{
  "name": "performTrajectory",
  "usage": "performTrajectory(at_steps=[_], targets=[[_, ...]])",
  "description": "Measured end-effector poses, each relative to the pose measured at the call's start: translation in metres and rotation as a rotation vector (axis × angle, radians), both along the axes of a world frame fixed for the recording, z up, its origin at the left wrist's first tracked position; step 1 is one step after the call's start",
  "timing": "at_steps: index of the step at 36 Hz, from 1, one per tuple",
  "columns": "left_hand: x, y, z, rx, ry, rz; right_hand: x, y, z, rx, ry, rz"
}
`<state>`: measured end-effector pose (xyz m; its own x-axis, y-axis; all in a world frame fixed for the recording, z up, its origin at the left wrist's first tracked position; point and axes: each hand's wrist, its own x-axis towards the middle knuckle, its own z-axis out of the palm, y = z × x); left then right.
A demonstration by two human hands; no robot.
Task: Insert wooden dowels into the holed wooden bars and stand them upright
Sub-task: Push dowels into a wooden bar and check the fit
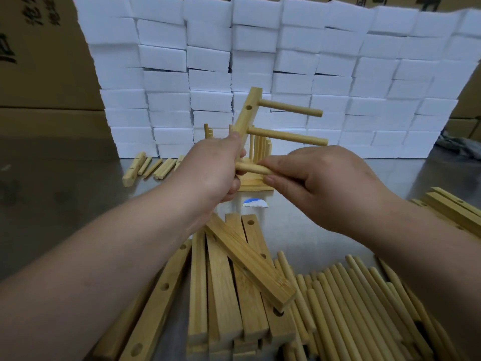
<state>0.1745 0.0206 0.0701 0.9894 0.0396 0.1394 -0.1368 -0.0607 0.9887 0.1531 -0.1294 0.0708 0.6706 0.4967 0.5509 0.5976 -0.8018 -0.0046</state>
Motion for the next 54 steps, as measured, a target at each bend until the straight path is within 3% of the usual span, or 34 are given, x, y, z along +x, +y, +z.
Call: performTrajectory(at_steps=[8, 13, 19, 25, 29, 32, 39, 47, 50, 54], targets=[[-0.003, -0.002, -0.002, 0.023, -0.054, -0.020, -0.001, -0.001, -0.002, -0.002, -0.037, -0.005], [0.000, -0.003, -0.009, 0.028, -0.072, 0.000, 0.002, 0.001, -0.008, 0.046, 0.052, 0.002], [0.004, -0.002, -0.013, -0.048, -0.131, -0.021, 0.005, 0.005, -0.016, 0.391, 0.275, 0.082], [0.005, -0.004, -0.018, -0.189, -0.108, -0.081, 0.006, 0.004, -0.012, 0.506, 0.418, 0.120], [0.005, -0.003, -0.016, -0.255, -0.155, -0.123, 0.004, 0.006, -0.011, 0.743, 0.577, 0.152], [0.007, -0.001, -0.014, -0.268, -0.167, -0.130, 0.002, 0.008, -0.009, 0.814, 0.655, 0.177], [0.010, -0.001, -0.018, -0.081, -0.096, -0.077, 0.003, 0.006, -0.001, 0.744, 0.587, 0.074], [0.009, 0.005, -0.013, 0.266, -0.194, 0.002, 0.004, 0.007, -0.002, 0.681, 0.391, 0.045], [0.013, 0.005, -0.013, 0.245, -0.192, 0.043, 0.003, 0.008, -0.004, 0.718, 0.397, 0.048], [0.020, 0.015, -0.006, -0.014, -0.045, 0.052, 0.002, 0.007, -0.003, 0.875, 0.436, 0.106]])
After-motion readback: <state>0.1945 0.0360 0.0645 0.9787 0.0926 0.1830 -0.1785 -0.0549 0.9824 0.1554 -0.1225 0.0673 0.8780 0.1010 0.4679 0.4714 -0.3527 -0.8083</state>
